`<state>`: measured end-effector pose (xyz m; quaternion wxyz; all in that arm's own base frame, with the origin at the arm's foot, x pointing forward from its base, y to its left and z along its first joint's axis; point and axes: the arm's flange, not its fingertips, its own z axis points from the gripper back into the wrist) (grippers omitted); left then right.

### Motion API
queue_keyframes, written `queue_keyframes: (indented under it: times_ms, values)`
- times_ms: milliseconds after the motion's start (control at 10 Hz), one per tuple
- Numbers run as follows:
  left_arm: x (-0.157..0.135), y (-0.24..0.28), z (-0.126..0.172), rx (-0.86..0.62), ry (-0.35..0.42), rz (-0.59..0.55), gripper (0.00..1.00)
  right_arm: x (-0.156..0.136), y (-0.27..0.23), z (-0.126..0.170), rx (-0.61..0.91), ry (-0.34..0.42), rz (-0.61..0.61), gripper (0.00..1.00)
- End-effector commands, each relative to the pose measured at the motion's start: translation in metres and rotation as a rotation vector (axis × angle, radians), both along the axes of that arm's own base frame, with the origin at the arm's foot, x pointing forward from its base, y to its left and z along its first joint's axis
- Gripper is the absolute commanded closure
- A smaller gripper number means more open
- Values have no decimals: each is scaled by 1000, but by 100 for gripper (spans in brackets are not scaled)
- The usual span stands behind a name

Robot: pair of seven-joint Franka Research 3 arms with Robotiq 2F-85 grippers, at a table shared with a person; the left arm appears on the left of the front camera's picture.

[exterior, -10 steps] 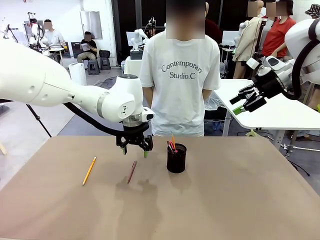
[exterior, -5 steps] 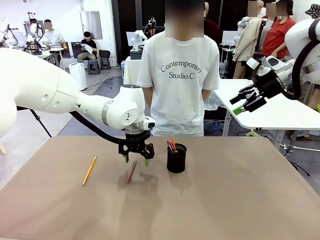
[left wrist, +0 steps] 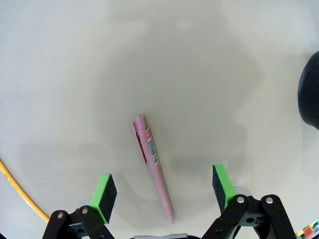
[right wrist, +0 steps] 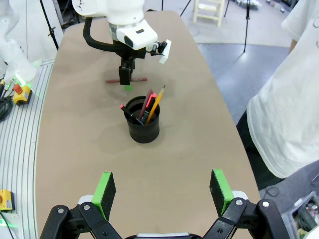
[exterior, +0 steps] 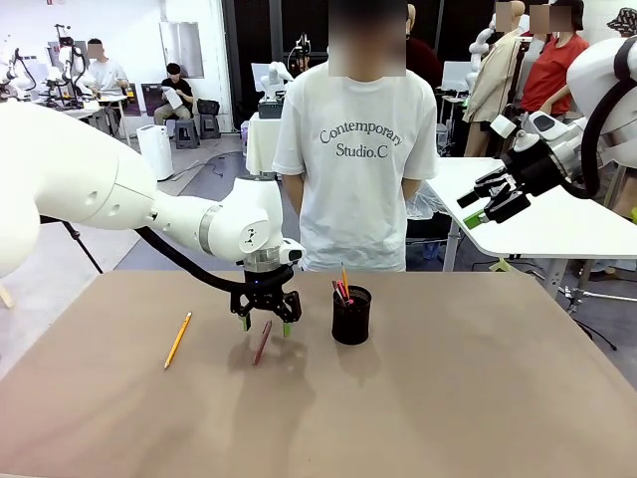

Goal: Place the pens into the pen holder.
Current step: Pick up a writing instrument from the table and place it into the Pen holder.

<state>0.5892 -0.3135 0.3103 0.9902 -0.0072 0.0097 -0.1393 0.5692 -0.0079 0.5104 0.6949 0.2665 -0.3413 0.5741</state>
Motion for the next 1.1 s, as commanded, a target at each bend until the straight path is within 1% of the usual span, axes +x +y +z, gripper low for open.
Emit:
queue_keyframes:
  times_ms: [0,400,500,900,1000]
  values:
    - [9,2,-2,-17,13,-18,0,0,0,2,0,-4,0,0]
    - [11,0,-9,-11,-11,-8,0,0,0,2,0,-4,0,0]
    - [12,0,-10,-2,-23,-17,10,0,0,2,0,-4,0,0]
    - [11,1,-9,-2,-9,4,87,0,0,2,0,-4,0,0]
    - [11,1,-8,1,-10,3,100,0,0,2,0,-4,0,0]
